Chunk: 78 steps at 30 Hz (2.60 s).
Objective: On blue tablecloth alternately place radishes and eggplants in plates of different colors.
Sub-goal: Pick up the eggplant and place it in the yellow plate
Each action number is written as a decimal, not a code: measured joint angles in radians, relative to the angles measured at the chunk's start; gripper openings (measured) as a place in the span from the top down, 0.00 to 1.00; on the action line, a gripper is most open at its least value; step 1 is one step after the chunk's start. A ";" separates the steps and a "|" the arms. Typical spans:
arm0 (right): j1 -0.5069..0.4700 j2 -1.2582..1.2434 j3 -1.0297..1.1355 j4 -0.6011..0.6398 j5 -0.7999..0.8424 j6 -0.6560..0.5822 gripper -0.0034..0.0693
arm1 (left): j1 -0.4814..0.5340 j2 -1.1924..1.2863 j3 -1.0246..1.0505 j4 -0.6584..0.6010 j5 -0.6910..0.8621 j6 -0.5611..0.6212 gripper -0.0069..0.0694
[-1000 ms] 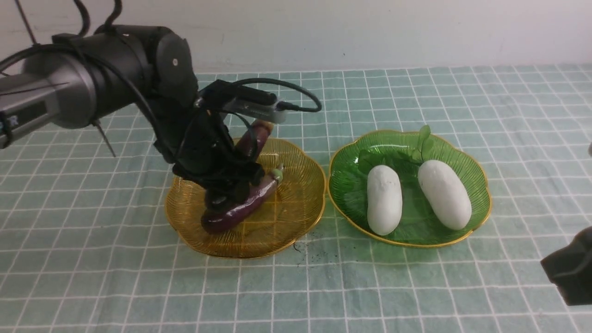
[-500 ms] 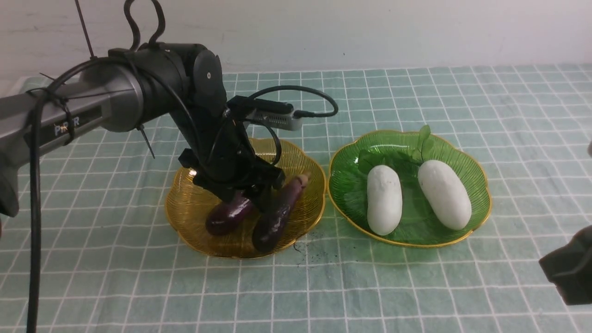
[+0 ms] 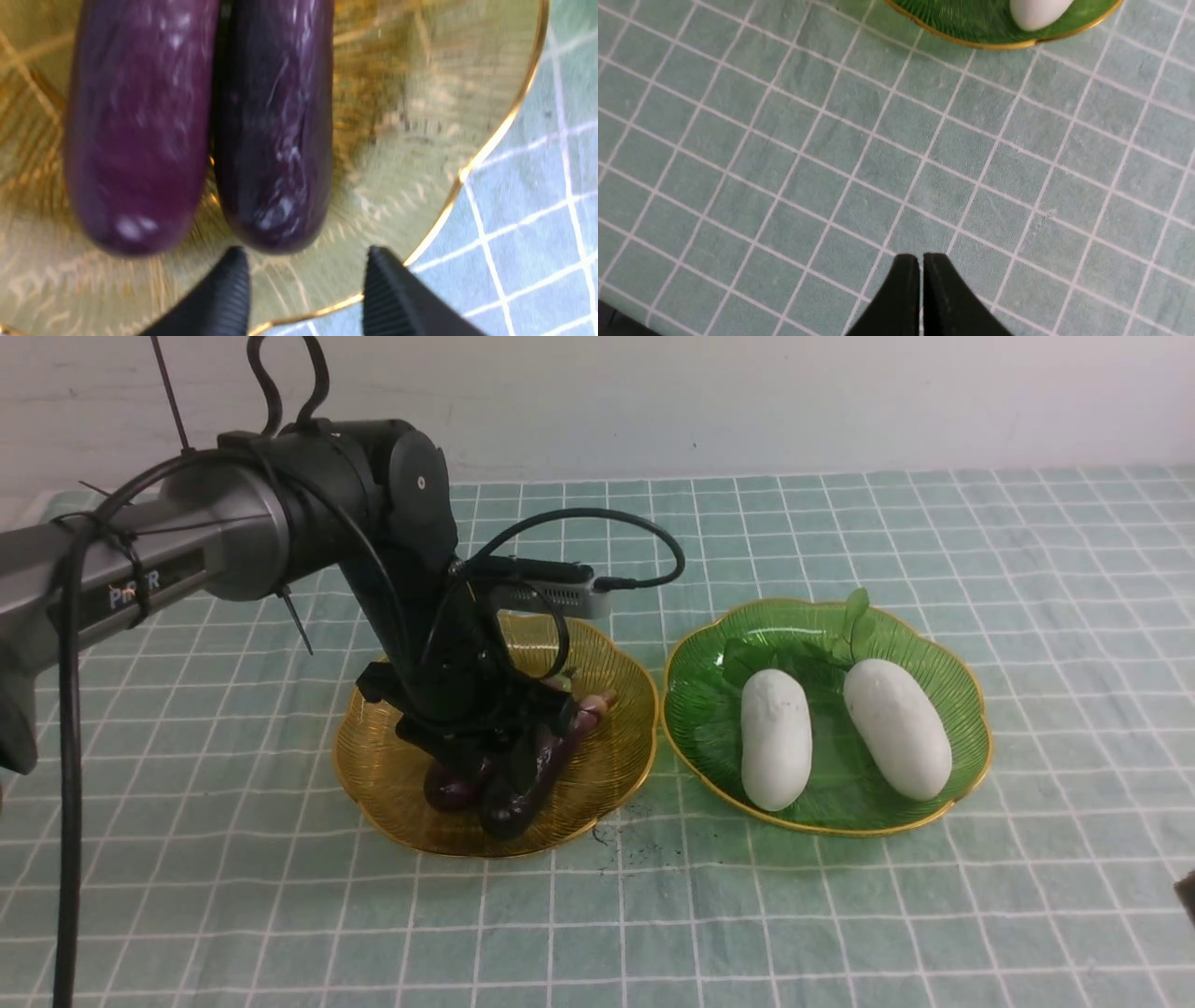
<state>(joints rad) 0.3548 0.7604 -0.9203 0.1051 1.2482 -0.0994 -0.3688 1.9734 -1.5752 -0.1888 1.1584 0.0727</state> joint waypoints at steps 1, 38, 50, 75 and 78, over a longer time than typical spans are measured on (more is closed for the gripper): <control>0.000 -0.038 0.007 -0.001 0.001 0.006 0.95 | 0.000 -0.001 0.000 0.000 0.005 0.000 0.57; 0.000 -0.536 0.656 -0.013 -0.955 0.099 0.95 | 0.000 -0.001 0.000 0.000 0.024 0.000 0.78; 0.000 -0.552 0.656 -0.012 -0.948 0.099 0.95 | 0.000 -0.001 0.000 0.000 0.024 0.000 0.78; -0.285 -0.768 0.948 -0.012 -0.892 0.099 0.95 | 0.000 -0.001 0.000 0.000 0.024 0.000 0.78; -0.291 -0.768 0.946 -0.012 -0.882 0.099 0.95 | 0.000 -0.001 0.000 -0.012 0.033 0.000 0.78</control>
<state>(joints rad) 0.0642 -0.0080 0.0254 0.0933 0.3665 0.0000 -0.3688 1.9726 -1.5752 -0.2005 1.1917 0.0727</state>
